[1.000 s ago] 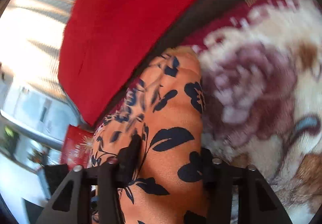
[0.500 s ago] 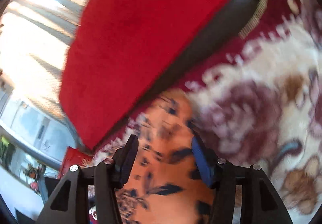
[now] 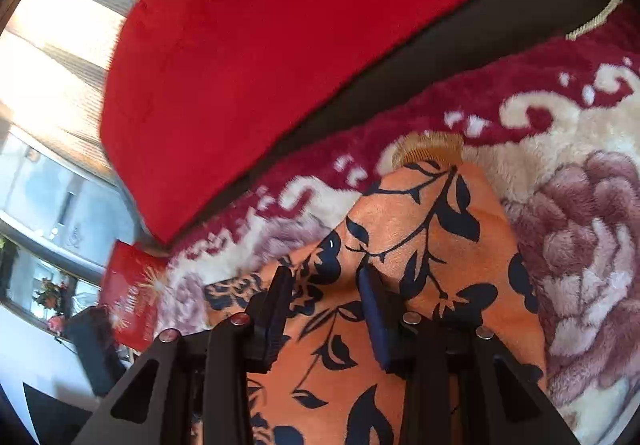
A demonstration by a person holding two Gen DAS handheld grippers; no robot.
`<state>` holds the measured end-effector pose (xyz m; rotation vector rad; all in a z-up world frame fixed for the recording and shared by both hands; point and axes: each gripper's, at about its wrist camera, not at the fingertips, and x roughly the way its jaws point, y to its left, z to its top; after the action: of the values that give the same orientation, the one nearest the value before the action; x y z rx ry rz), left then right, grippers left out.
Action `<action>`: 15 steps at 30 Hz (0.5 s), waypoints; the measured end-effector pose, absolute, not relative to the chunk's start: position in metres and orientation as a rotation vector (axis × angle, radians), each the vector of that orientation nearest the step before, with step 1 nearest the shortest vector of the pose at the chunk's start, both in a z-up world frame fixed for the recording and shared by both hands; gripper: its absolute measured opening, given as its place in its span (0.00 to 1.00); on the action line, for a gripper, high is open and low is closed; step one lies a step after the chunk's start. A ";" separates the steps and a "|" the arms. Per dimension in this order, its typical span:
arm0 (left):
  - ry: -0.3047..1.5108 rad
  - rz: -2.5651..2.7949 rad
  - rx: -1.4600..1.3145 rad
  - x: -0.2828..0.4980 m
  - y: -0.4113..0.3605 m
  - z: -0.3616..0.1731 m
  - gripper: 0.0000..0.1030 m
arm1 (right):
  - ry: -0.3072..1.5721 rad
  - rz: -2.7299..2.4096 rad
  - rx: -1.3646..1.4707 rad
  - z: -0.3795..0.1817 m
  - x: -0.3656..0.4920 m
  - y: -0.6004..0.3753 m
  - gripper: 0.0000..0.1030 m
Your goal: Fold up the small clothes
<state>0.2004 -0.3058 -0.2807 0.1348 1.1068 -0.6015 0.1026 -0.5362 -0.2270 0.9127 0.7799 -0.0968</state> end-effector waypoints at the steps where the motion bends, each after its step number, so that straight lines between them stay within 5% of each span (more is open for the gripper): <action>1: 1.092 -0.604 0.138 0.197 -0.302 -0.276 0.94 | 0.767 -0.100 0.899 -0.223 0.097 -0.536 0.39; 8: 0.958 -0.695 0.096 0.146 -0.264 -0.226 0.94 | 0.692 -0.101 0.832 -0.183 0.024 -0.520 0.49; 15: 0.868 -0.729 0.225 0.084 -0.256 -0.220 0.94 | 0.625 -0.100 0.738 -0.180 -0.046 -0.478 0.40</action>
<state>0.0840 -0.2563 -0.2204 0.2246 0.8681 -0.7289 -0.0464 -0.4782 -0.1799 0.7384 0.6245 -0.1000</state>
